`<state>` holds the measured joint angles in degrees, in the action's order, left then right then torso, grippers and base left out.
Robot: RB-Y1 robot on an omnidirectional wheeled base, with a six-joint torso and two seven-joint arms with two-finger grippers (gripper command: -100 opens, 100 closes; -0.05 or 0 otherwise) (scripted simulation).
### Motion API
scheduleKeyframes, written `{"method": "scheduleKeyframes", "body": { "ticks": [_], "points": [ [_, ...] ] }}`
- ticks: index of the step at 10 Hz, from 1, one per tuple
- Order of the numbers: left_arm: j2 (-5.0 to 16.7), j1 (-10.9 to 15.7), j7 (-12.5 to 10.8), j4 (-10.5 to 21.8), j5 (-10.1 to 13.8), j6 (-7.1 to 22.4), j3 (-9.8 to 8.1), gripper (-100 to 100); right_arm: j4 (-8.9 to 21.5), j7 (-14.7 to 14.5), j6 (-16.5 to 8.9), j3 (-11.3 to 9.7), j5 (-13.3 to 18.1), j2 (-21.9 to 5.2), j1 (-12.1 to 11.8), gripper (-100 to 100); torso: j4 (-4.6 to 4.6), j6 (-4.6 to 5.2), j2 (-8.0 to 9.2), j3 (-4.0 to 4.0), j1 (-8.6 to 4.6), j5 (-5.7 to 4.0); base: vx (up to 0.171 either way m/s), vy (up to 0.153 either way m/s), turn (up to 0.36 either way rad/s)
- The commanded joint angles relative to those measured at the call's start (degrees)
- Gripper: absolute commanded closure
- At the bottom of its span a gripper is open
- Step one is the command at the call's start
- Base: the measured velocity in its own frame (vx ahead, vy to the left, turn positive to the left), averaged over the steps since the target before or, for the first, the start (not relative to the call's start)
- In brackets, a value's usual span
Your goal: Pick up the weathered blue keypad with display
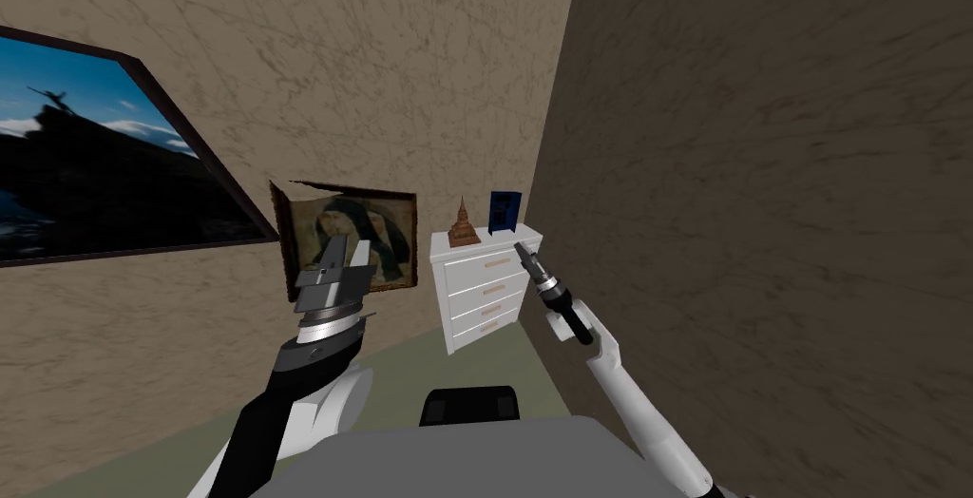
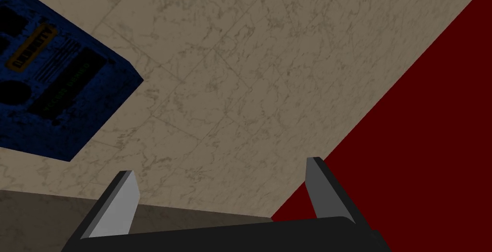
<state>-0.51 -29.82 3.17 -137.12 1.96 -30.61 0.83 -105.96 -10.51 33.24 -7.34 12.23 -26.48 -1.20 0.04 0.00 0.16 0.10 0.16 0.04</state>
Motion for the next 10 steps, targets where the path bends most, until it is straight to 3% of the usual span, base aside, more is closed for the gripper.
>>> {"method": "scheduleKeyframes", "body": {
  "ticks": [1, 2, 3, 4, 5, 7, 10],
  "points": [
    [0.0, 0.0, 0.0, 0.0, 0.0, 0.0, 0.00, 0, 1.8, -0.4, 0.3, -0.3, 0.7, -0.9, 1.2, -100, 0.00, 0.00, 0.00, 0.00, 0.00, 0.00, -0.054, 0.026, -0.051],
    [0.0, 0.0, 0.0, 0.0, 0.0, 0.0, 0.00, 0, 4.2, -1.1, 0.3, -1.2, 2.1, -2.7, 3.7, -100, 0.00, -0.01, -0.01, 0.00, -0.02, 0.00, -0.059, 0.039, -0.088],
    [0.0, 0.0, 0.0, 0.0, 0.0, 0.0, 0.00, 0, 4.6, -1.1, 0.3, -1.2, 2.1, -2.7, 3.9, -100, 0.00, 0.00, 0.01, 0.01, 0.02, 0.00, -0.051, 0.034, -0.057],
    [0.0, 0.0, 0.0, 0.0, 0.0, 0.0, 0.00, 0, 6.7, -1.9, 0.2, -2.1, 3.5, -4.5, 6.2, -100, 0.00, -0.01, -0.01, 0.00, 0.01, 0.00, -0.055, 0.029, -0.083],
    [0.0, 0.0, 0.0, 0.0, 0.0, 0.0, 0.00, 0, 7.4, -1.9, 0.2, -2.1, 3.5, -4.5, 6.5, -100, 0.00, 0.00, -0.01, 0.00, 0.00, 0.00, -0.040, 0.031, -0.042],
    [0.0, 0.0, 0.0, 0.0, 0.0, 0.0, 0.00, 0, 11.8, -3.4, -0.2, -4.0, 6.3, -8.0, 10.6, -100, -0.01, -0.01, -0.04, -0.02, 0.05, 0.01, -0.057, 0.061, -0.080],
    [0.0, 0.0, 0.0, 0.0, 0.0, 0.0, 0.00, 0, 15.9, -4.3, -0.5, -5.0, 7.7, -9.7, 14.4, -100, 0.00, -0.01, -0.04, -0.02, 0.10, 0.03, -0.043, 0.048, -0.028]
  ]
}}
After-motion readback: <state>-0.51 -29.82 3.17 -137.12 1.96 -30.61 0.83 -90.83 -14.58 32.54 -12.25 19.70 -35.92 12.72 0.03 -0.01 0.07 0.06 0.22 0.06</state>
